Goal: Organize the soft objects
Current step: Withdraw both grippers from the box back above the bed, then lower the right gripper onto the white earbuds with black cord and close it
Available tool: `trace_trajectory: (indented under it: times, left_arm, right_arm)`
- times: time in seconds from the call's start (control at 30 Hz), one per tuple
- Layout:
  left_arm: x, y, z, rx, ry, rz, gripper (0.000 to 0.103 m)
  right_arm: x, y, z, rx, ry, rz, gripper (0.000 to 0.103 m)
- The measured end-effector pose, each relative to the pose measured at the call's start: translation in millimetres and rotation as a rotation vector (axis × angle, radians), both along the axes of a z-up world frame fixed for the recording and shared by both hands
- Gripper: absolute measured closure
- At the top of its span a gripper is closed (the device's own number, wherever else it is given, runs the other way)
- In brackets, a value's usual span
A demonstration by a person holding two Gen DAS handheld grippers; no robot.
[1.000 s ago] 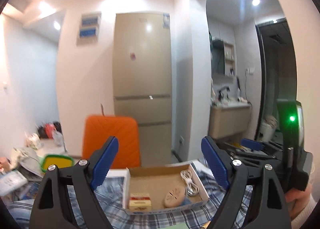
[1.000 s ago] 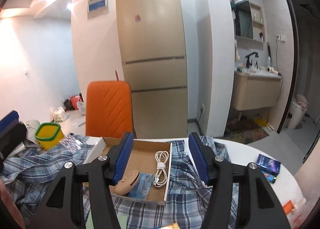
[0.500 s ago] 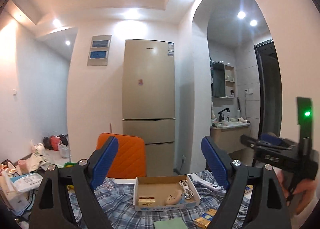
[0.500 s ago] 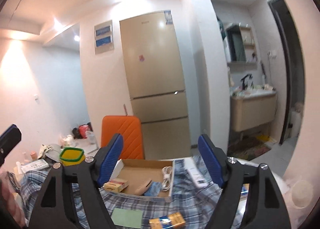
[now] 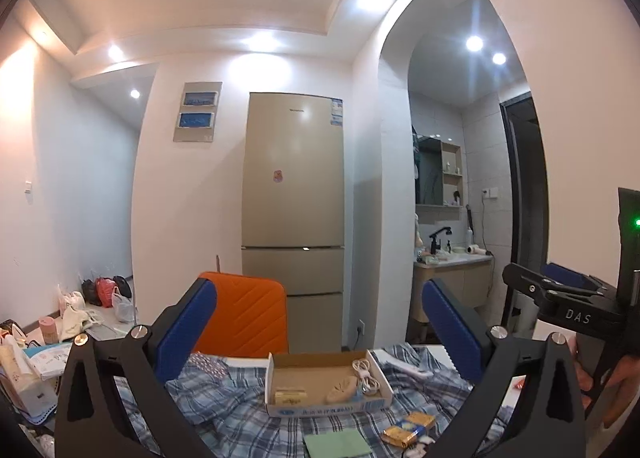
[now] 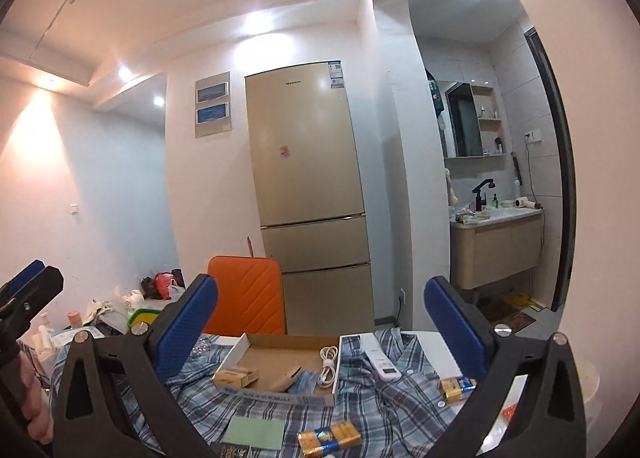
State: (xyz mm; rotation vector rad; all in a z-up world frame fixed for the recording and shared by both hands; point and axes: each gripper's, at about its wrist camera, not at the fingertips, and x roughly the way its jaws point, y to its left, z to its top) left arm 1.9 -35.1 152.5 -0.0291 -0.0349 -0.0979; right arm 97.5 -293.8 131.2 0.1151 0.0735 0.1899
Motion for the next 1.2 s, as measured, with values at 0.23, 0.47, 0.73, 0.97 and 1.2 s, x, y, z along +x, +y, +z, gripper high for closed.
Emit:
trace_trajectory:
  times: [0.23, 0.47, 0.73, 0.97, 1.2]
  left_arm:
    - [-4, -10, -35, 0.004, 0.05, -0.077, 0.0]
    - [-6, -15, -77, 0.005, 0.042, -0.077, 0.0]
    - [8, -6, -123, -0.038, 0.095, -0.036, 0.0]
    - [28, -3, -139, -0.054, 0.187, -0.028, 0.0]
    - [47, -5, -148, -0.046, 0.281, -0.045, 0.0]
  right_arm:
    - [-19, 9, -22, -0.059, -0.01, -0.017, 0.0]
    - [-29, 19, -61, -0.11, -0.043, -0.112, 0.0]
    - [-26, 23, -105, -0.133, 0.001, -0.097, 0.0]
    - [-16, 17, -127, -0.112, 0.072, -0.102, 0.0]
    - [-8, 15, -132, -0.112, 0.116, -0.096, 0.0]
